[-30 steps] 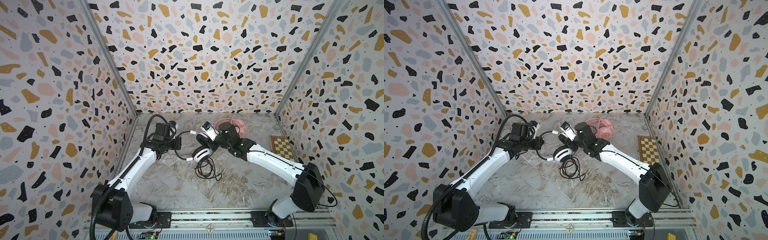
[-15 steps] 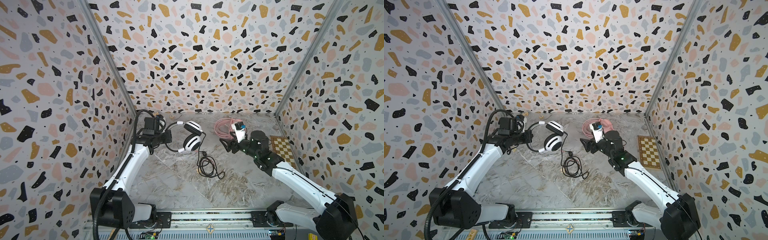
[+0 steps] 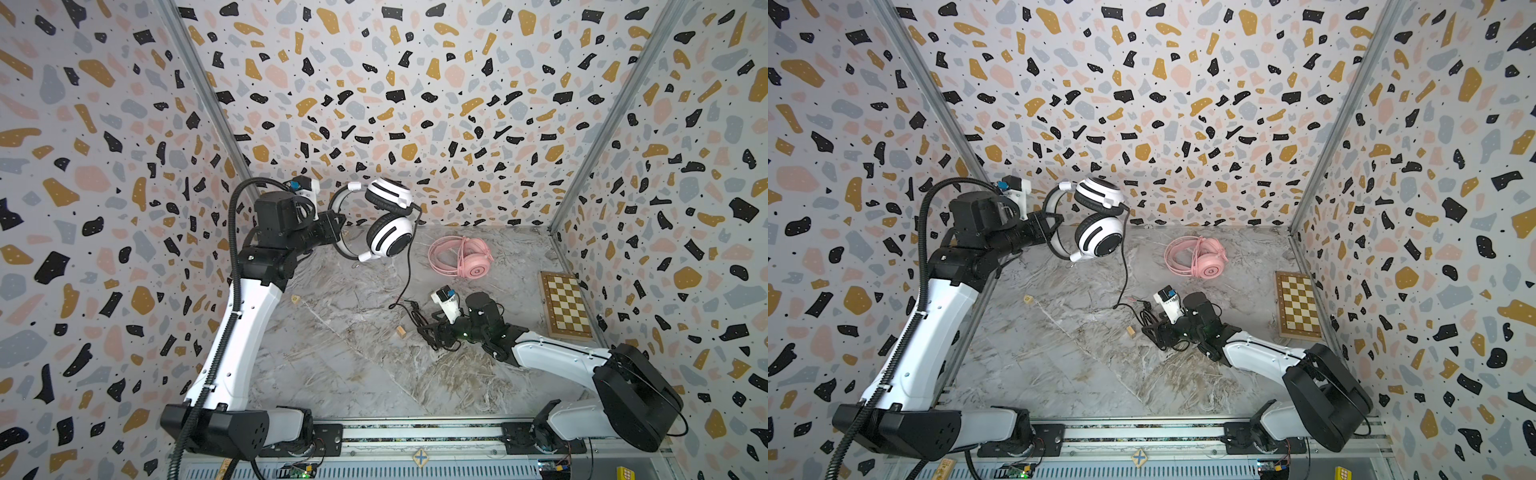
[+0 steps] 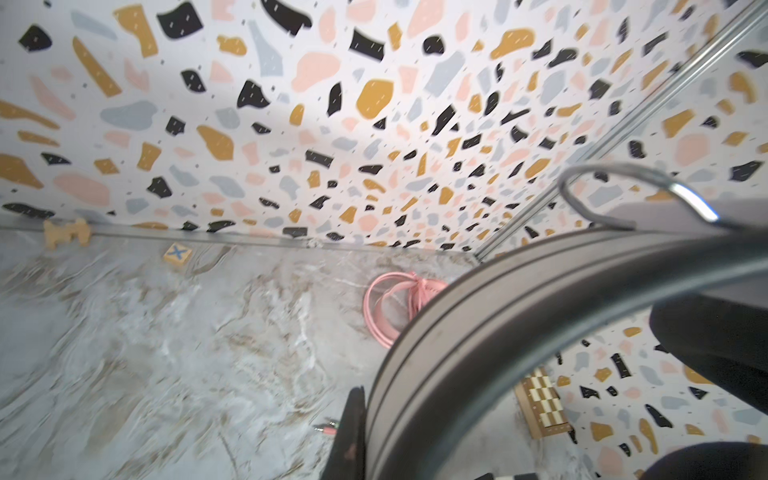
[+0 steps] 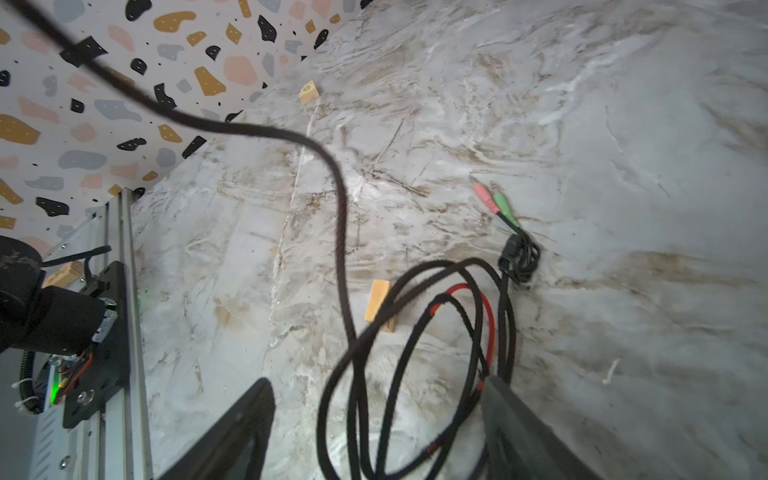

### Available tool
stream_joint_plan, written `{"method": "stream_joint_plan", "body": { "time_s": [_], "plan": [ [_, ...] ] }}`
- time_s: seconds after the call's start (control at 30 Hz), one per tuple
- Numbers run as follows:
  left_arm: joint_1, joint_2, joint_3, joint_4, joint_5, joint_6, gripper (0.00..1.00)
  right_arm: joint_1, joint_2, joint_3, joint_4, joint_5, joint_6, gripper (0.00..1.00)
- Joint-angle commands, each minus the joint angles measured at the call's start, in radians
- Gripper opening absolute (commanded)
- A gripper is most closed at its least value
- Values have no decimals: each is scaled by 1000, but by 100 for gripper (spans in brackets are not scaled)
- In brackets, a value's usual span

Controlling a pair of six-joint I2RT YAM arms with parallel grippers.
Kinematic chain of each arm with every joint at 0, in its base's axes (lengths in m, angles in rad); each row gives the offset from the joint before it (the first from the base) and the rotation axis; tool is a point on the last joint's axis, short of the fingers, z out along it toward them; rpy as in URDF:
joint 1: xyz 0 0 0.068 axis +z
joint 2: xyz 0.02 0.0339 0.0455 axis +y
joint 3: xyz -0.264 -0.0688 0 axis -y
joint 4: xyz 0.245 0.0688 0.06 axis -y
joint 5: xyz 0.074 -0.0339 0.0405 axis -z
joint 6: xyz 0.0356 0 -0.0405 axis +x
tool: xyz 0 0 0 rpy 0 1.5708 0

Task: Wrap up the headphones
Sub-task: 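Release the earcup and draw the right gripper back toward the cable, then grasp the black braided cable with the right gripper while the left gripper raises the headset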

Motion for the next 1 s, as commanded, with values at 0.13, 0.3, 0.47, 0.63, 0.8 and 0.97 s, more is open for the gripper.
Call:
{"method": "stream_joint_plan", "body": {
  "time_s": [0.13,0.3,0.47,0.63,0.8,0.97],
  "plan": [
    [3,-19,68,107,102,-116,0,7,73,71,172,-60,36,81],
    [6,-14,76,104,106,-119,0,19,121,67,178,-86,18,76],
    [18,9,95,105,106,-121,0,18,99,19,166,-50,9,43],
    [40,37,79,109,34,-93,0,12,33,-21,123,-26,-3,20],
    [97,58,3,198,-58,-200,0,12,-72,-100,74,22,4,8],
    [112,37,-118,402,-109,-426,0,25,-140,-145,59,40,49,10]
  ]
}}
